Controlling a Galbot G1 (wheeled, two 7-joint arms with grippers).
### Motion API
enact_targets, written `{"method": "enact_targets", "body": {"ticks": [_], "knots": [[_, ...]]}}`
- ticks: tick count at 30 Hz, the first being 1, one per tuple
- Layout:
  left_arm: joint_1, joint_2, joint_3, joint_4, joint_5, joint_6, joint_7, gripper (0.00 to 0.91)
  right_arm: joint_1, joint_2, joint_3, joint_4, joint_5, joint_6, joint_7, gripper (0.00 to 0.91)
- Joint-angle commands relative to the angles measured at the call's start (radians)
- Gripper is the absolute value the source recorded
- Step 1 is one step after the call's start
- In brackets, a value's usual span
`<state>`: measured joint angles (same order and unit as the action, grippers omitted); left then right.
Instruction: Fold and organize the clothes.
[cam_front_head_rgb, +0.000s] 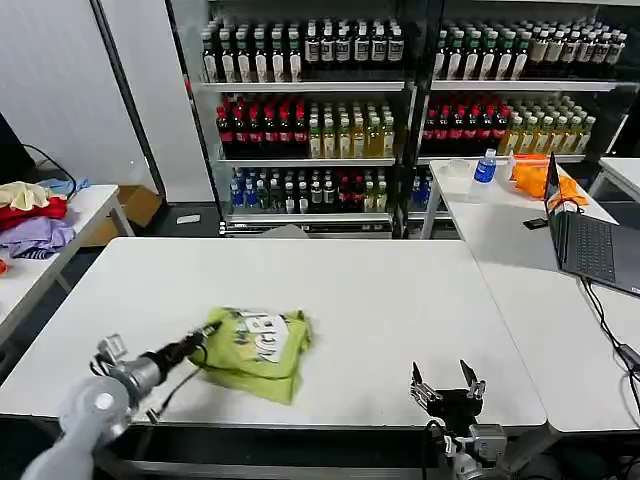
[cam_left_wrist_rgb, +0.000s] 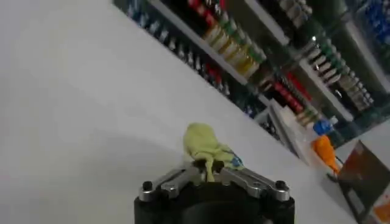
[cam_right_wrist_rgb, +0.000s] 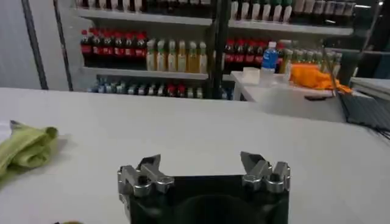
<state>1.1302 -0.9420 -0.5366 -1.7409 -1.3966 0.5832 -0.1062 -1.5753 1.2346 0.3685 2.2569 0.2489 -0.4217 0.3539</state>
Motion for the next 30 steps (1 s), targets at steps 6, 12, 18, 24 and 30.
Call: {"method": "enact_targets", "body": {"ticks": [6,12,18,24,30], "knots": [[-0.169,0.393,-0.246,-0.011,0.251,-0.007,0.017,0.02,0.001,-0.004,-0.008,0.016,0.008,0.008,-0.002,0.907],[0.001,0.295,-0.117,-0.178,0.625,-0.063,-0.003,0.02,-0.003,-0.008,-0.011,0.008,0.006,0.021,-0.005,0.907],[0.088,0.095,0.117,-0.137,1.068,-0.178,-0.035,0.02,-0.013,-0.008,-0.015,0.001,-0.002,0.027,-0.005,0.907],[0.072,0.021,0.243,-0.162,1.161,-0.169,-0.075,0.02,-0.023,-0.02,-0.001,0.013,-0.006,0.029,-0.005,0.907],[0.039,0.001,0.309,-0.271,1.065,-0.081,-0.083,0.02,-0.037,-0.024,0.006,0.022,-0.009,0.03,-0.005,0.907]]}}
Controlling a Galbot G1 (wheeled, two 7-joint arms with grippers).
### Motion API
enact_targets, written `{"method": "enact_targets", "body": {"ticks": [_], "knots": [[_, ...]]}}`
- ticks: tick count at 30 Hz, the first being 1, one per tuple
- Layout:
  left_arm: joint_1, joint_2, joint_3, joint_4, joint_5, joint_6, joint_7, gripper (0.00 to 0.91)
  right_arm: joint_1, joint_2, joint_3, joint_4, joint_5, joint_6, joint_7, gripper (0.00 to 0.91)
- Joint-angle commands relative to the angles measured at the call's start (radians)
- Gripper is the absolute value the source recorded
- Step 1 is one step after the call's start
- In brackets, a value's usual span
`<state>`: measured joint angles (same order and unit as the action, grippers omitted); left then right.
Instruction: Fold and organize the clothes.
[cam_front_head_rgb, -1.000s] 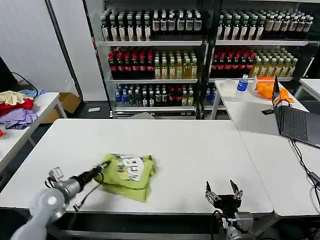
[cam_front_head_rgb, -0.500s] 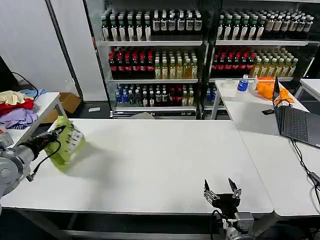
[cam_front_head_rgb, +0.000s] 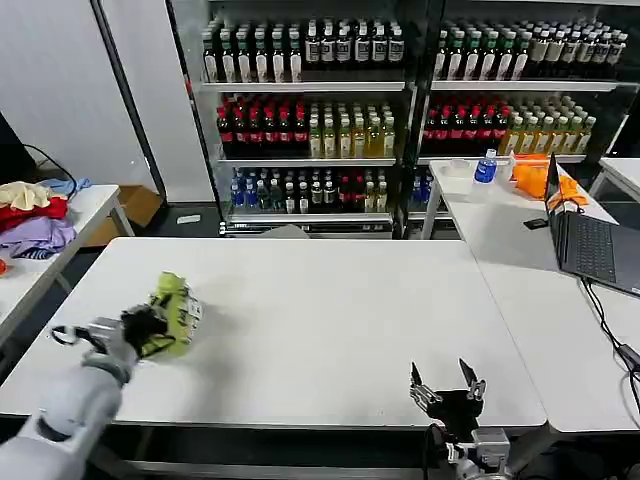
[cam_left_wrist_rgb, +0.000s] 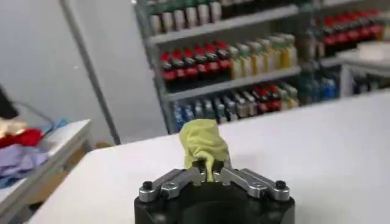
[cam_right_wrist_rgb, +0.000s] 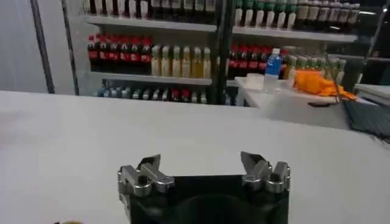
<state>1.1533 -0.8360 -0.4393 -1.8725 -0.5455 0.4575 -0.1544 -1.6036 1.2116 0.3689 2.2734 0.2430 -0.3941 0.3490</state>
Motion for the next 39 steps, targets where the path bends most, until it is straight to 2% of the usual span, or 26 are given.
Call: {"method": "enact_targets", "body": {"ticks": [1,5,16,22,27,28,29,30,32,39], "knots": [[0.007,-0.113,0.229,-0.138,0.199,0.052,-0.036,0.02,-0.009,0.0,0.006,0.005,-0.003,0.002,-0.001,0.907],[-0.029,-0.165,0.29,-0.1,0.113,0.119,-0.067,0.02,-0.006,0.004,0.007,0.004,-0.005,0.002,0.0,0.907],[-0.204,-0.363,0.447,0.038,-0.157,0.12,-0.179,0.02,0.008,0.009,-0.002,0.005,-0.007,-0.007,0.001,0.907],[-0.303,-0.459,0.503,0.147,-0.186,0.116,-0.209,0.02,0.014,0.004,-0.001,0.003,-0.004,-0.009,0.0,0.907],[-0.38,-0.508,0.522,0.22,-0.199,0.086,-0.218,0.03,0.028,0.0,0.0,-0.005,-0.001,-0.009,-0.002,0.907],[-0.394,-0.516,0.523,0.233,-0.2,0.079,-0.215,0.091,0.032,0.0,0.0,-0.007,-0.001,-0.007,-0.002,0.907],[-0.401,-0.52,0.525,0.245,-0.199,0.046,-0.193,0.574,0.036,0.0,0.0,-0.011,-0.002,0.0,-0.004,0.907],[-0.402,-0.52,0.526,0.249,-0.196,0.026,-0.182,0.907,0.037,0.001,-0.001,-0.013,-0.002,0.004,-0.005,0.907],[-0.396,-0.512,0.527,0.235,-0.191,-0.052,-0.135,0.907,0.046,0.002,-0.002,-0.023,-0.003,0.032,-0.013,0.907],[-0.29,-0.45,0.508,0.044,-0.209,-0.103,-0.089,0.907,0.08,0.005,-0.015,-0.052,-0.004,0.06,-0.019,0.907]]}}
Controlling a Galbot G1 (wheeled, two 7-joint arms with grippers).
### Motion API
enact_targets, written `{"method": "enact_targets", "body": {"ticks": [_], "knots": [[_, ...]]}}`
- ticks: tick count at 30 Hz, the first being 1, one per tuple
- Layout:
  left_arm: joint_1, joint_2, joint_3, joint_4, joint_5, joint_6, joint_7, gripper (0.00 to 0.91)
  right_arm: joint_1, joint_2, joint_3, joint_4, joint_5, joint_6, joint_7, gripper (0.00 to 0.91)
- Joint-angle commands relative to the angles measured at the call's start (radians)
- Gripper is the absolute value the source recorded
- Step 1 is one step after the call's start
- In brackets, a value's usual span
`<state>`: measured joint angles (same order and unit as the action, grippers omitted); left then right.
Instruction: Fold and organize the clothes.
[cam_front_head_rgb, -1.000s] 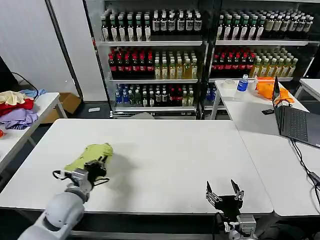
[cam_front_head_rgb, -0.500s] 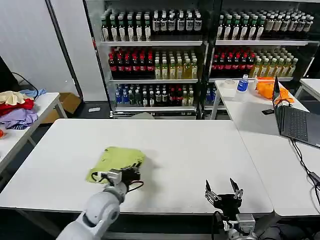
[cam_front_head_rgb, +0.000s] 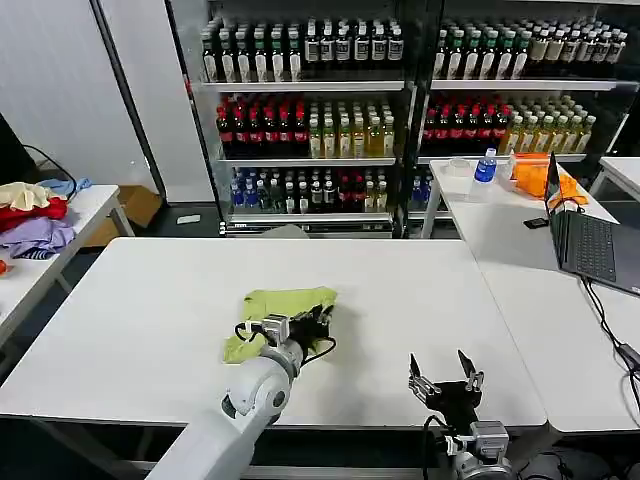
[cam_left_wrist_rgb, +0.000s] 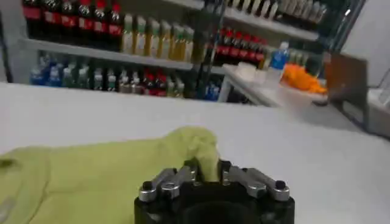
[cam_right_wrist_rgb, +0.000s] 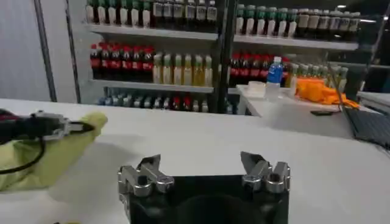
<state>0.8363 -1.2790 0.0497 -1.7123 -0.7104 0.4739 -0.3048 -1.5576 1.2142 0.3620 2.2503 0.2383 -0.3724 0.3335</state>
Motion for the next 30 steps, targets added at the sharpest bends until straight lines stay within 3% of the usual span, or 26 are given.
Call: {"method": "enact_targets", "body": {"ticks": [1,7,12,18,25,30], "knots": [[0.033,0.001,0.011,-0.135,-0.044,-0.12,0.061,0.907,0.041,0.003,-0.01,-0.033,0.002,0.038,-0.004,0.907],[0.124,0.119,-0.144,-0.232,-0.004,-0.147,0.059,0.907,0.146,0.023,-0.047,-0.105,0.027,0.027,0.007,0.907],[0.224,0.236,-0.265,-0.254,0.137,-0.207,0.061,0.907,0.243,0.057,-0.078,-0.148,0.043,0.023,0.013,0.907],[0.314,0.281,-0.4,-0.284,0.19,-0.253,0.103,0.907,0.217,0.064,-0.065,-0.118,-0.032,0.085,0.019,0.907],[0.353,0.298,-0.474,-0.303,0.19,-0.237,0.137,0.907,0.091,0.066,0.008,-0.035,-0.154,0.141,-0.038,0.907],[0.364,0.321,-0.497,-0.302,0.19,-0.209,0.154,0.907,0.029,0.085,0.035,-0.003,-0.189,0.173,-0.048,0.907]]}}
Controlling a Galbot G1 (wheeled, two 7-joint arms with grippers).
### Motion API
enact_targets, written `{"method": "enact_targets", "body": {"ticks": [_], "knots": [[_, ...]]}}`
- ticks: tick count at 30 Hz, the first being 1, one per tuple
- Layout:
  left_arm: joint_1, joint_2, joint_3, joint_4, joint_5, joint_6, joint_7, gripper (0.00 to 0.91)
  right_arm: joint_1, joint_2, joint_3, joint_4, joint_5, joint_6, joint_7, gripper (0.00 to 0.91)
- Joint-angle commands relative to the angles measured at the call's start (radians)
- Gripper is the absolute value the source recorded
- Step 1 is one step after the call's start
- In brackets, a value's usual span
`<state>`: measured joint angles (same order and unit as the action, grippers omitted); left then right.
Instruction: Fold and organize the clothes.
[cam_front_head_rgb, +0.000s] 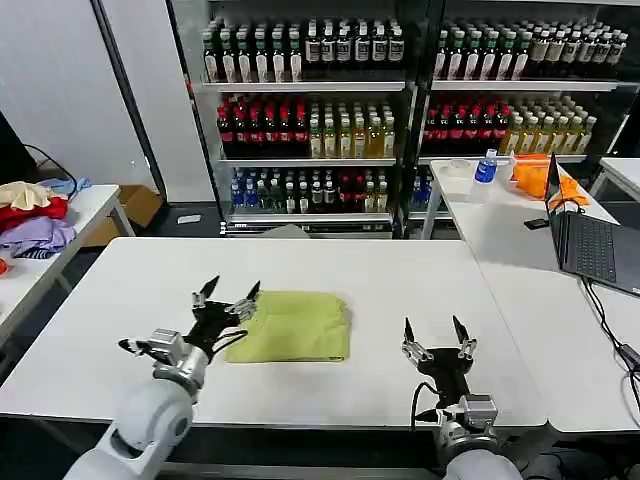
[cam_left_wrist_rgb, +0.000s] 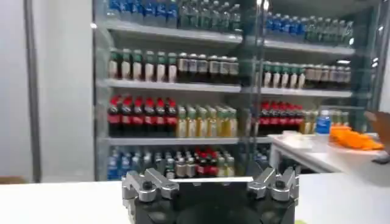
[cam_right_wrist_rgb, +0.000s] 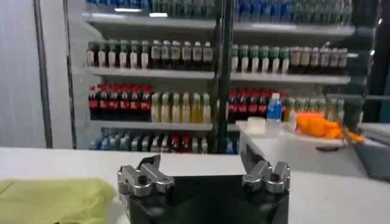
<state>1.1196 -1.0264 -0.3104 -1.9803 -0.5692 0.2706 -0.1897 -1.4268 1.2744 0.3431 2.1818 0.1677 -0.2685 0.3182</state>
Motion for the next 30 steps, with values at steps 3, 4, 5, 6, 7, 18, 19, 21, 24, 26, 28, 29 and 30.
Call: {"method": "enact_targets", "body": {"ticks": [3,4,5,6,7,18,19,21,24,26,28,29,30], "knots": [[0.081,0.079,-0.152,-0.04,0.047,0.003,0.041,0.907,-0.13,0.041,0.07,0.087,-0.129,0.084,-0.036,0.907],[0.084,0.083,-0.158,-0.042,0.047,0.005,0.042,0.907,-0.137,0.045,0.076,0.09,-0.134,0.089,-0.038,0.907],[0.089,0.086,-0.162,-0.045,0.046,0.006,0.042,0.907,-0.14,0.048,0.077,0.093,-0.135,0.092,-0.038,0.907],[0.091,0.088,-0.165,-0.046,0.046,0.006,0.043,0.907,-0.143,0.05,0.082,0.095,-0.135,0.093,-0.038,0.907],[0.101,0.091,-0.168,-0.049,0.048,0.006,0.045,0.907,-0.145,0.052,0.086,0.099,-0.135,0.094,-0.038,0.907],[0.127,0.092,-0.179,-0.044,0.065,0.003,0.054,0.907,0.057,0.062,-0.004,-0.048,-0.066,0.001,-0.016,0.907],[0.127,0.091,-0.176,-0.039,0.069,0.003,0.054,0.907,0.079,0.067,-0.023,-0.057,-0.04,-0.026,-0.01,0.907],[0.129,0.089,-0.174,-0.031,0.077,0.002,0.055,0.907,0.178,0.085,-0.066,-0.12,0.103,-0.127,0.028,0.907],[0.14,0.085,-0.175,-0.031,0.086,0.001,0.056,0.907,0.284,0.117,-0.118,-0.219,0.23,-0.204,0.064,0.907],[0.147,0.079,-0.175,-0.032,0.096,0.0,0.061,0.907,0.337,0.14,-0.154,-0.272,0.266,-0.232,0.078,0.907],[0.152,0.074,-0.174,-0.031,0.109,-0.001,0.069,0.907,0.398,0.159,-0.185,-0.301,0.304,-0.256,0.085,0.907],[0.153,0.073,-0.171,-0.031,0.112,-0.001,0.071,0.907,0.418,0.17,-0.195,-0.322,0.328,-0.268,0.093,0.907],[0.152,0.071,-0.17,-0.031,0.118,-0.001,0.073,0.907,0.435,0.184,-0.206,-0.336,0.346,-0.28,0.101,0.907]]}}
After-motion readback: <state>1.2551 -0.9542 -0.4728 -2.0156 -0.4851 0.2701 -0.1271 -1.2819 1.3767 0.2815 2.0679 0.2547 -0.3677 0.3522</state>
